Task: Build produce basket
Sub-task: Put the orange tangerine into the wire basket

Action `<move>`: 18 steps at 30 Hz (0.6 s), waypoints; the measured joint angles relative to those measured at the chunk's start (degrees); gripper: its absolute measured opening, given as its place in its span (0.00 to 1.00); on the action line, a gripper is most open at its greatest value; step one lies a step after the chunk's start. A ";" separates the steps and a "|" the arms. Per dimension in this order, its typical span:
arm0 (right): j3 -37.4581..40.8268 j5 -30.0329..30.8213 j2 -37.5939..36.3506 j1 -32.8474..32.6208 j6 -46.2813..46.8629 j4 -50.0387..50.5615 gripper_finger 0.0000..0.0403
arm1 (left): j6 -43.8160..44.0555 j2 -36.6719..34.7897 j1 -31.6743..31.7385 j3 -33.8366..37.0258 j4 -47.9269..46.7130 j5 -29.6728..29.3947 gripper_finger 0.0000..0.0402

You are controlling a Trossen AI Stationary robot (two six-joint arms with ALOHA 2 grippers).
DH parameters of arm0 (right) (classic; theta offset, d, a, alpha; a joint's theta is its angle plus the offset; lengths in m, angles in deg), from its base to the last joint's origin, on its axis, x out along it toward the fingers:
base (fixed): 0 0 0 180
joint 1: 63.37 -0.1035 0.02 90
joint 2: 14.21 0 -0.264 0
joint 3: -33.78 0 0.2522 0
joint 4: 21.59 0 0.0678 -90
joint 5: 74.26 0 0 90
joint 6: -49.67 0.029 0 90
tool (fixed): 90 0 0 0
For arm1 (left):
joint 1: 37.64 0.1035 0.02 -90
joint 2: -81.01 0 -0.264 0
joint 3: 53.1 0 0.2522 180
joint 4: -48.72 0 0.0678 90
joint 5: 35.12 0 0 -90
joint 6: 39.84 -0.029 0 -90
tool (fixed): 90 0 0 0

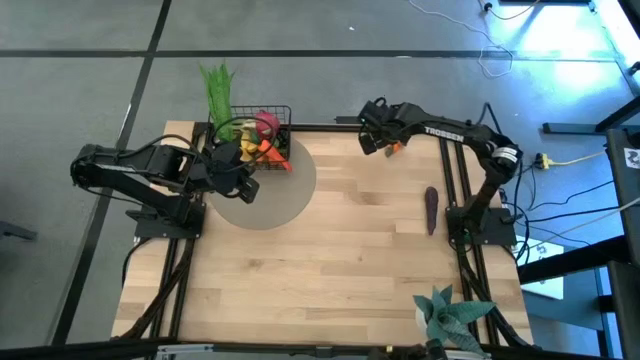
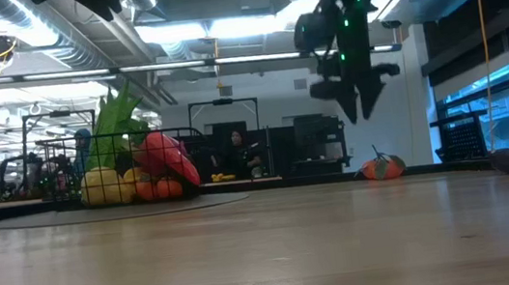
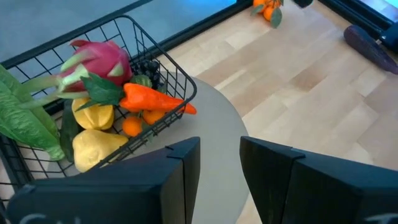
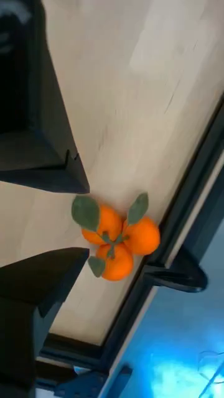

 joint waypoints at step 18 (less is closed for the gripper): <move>-0.11 -2.02 2.70 1.46 -0.45 1.06 0.38 | -0.20 0.00 0.00 -0.02 0.00 0.00 0.25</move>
